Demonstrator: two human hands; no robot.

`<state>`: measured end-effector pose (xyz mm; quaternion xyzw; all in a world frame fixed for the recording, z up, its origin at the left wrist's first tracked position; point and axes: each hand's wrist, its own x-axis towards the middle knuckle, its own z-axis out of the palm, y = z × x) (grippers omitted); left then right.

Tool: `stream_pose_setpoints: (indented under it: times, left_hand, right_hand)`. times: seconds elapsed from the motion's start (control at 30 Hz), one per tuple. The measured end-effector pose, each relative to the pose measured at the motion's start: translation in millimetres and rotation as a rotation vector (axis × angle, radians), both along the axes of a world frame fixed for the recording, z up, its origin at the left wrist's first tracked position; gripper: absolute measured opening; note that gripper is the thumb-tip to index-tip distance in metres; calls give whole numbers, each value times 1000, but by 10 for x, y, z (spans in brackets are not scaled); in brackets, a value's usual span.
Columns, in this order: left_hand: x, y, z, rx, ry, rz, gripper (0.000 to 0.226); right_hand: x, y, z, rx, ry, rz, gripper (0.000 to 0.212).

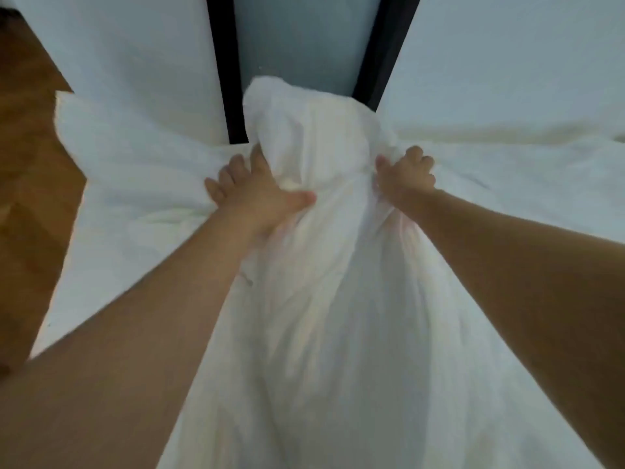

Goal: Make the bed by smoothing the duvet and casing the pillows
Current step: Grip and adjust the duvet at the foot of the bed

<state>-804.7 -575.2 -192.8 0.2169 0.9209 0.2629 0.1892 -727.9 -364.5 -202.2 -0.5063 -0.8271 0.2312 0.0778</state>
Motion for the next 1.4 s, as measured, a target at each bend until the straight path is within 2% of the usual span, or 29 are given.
stream_pose_setpoints:
  times: [0.03, 0.07, 0.1, 0.17, 0.23, 0.3, 0.37, 0.4, 0.47, 0.53, 0.57, 0.63, 0.67, 0.73, 0.8, 0.9, 1.0, 1.07, 1.17, 1.23, 1.27, 1.33, 1.4]
  left_hand:
    - [163, -97, -404, -325, 73, -51, 121]
    - [311, -137, -725, -493, 91, -136, 117]
    - [391, -129, -974, -534, 136, -172, 112]
    - [378, 4, -1134, -487, 171, -171, 104]
    - [178, 163, -1079, -487, 175, -186, 105]
    - [19, 125, -1029, -435, 316, -190, 105]
    - [-75, -90, -1039, -381, 444, -52, 98]
    - [-136, -211, -1052, -373, 451, 58, 92]
    - [-317, -379, -1056, -327, 456, 157, 60]
    - [-570, -386, -897, -137, 571, 152, 23]
    - [-680, -357, -755, -22, 654, 179, 19]
    - [-878, -278, -574, 90, 770, 335, 22]
    - [-949, -236, -666, 75, 762, 406, 20]
    - [-932, -155, -1062, -131, 675, 485, 20]
    - [-927, -101, -1476, -308, 632, 477, 22]
    - [-981, 12, -1644, -355, 672, 416, 18]
    - [-972, -16, -1480, -304, 565, 332, 20]
    - [-1006, -126, -1251, -307, 470, 265, 25]
    - [-1294, -417, -754, -306, 691, 241, 25]
    - [-1608, -566, -481, -285, 808, 313, 29]
    - [-1789, -625, -443, -271, 784, 408, 33]
    - [-2073, -750, -649, -256, 646, 650, 40]
    - [-2062, -833, -1169, -326, 546, 664, 45]
  right_hand:
    - [1, -143, -199, 43, -48, 100, 71]
    - [22, -301, -415, 85, -88, 248, 74]
    - [50, -459, -653, 117, -126, 392, 76]
    - [177, -680, -1058, 192, -159, 500, 76]
    - [243, -745, -1353, 314, -119, 435, 72]
    - [216, -711, -1491, 404, -85, 403, 68]
    - [172, -628, -1553, 416, -38, 404, 66]
    - [148, -587, -1582, 419, -5, 397, 66]
    - [120, -546, -1611, 429, 46, 389, 65]
    - [80, -535, -1606, 439, 68, 376, 65]
    - [60, -534, -1594, 439, 65, 369, 65]
    - [-8, -529, -1577, 447, 76, 360, 65]
    - [-35, -514, -1588, 458, 90, 356, 65]
    - [-41, -494, -1660, 465, 99, 364, 65]
    - [-50, -487, -1722, 482, 119, 355, 63]
    - [-81, -436, -1799, 530, 164, 303, 54]
    - [-128, -390, -1735, 471, 107, 285, 41]
    - [-175, -345, -1522, 389, 46, 318, 42]
    - [-476, -262, -913, 283, 160, 415, 38]
    - [-815, -250, -603, 325, 276, 421, 35]
    - [-943, -255, -594, 354, 286, 413, 33]
    - [-1073, -285, -907, 359, 152, 409, 31]
    - [-1050, -331, -1407, 384, 51, 406, 34]
